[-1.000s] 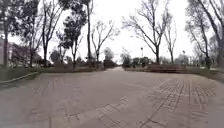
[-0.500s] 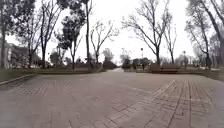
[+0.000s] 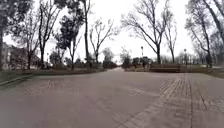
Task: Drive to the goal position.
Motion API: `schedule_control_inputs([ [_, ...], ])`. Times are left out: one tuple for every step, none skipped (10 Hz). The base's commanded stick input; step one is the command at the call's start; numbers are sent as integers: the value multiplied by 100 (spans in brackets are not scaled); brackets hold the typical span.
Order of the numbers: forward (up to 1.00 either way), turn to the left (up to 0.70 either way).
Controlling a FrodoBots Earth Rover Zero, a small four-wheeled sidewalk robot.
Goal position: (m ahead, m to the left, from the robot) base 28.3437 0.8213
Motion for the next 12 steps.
schedule_control_inputs([
  [70,0],
  [70,0],
  [70,0],
  [70,0],
  [70,0],
  [70,0],
  [70,0],
  [70,0],
  [70,0],
  [70,0],
  [70,0],
  [70,0],
])
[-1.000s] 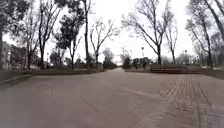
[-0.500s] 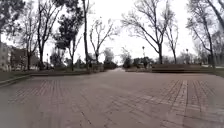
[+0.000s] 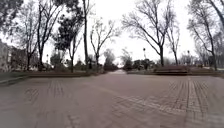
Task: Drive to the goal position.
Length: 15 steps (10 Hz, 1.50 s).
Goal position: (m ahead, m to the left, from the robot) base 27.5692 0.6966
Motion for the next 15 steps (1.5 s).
schedule_control_inputs([
  [70,-22],
  [70,-7],
  [70,0],
  [70,0],
  [70,0],
  [70,0],
  [70,0],
  [70,0],
  [70,0],
  [70,0],
  [70,0],
  [70,0],
  [70,0],
  [70,0],
  [70,0],
])
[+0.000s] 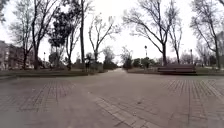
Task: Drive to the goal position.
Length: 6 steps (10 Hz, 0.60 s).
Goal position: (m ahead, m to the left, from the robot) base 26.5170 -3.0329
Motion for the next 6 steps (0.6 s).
schedule_control_inputs([
  [70,0],
  [70,0],
  [70,0],
  [70,0],
  [70,0],
  [70,0],
])
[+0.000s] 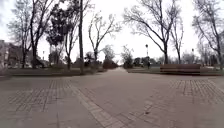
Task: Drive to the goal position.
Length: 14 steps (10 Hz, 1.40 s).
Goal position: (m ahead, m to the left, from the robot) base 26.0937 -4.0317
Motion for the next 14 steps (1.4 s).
schedule_control_inputs([
  [70,0],
  [70,0],
  [70,0],
  [70,0],
  [70,0],
  [70,0],
  [70,0],
  [70,0],
  [70,0],
  [70,0],
  [70,0],
  [70,0],
  [70,0],
  [70,0],
])
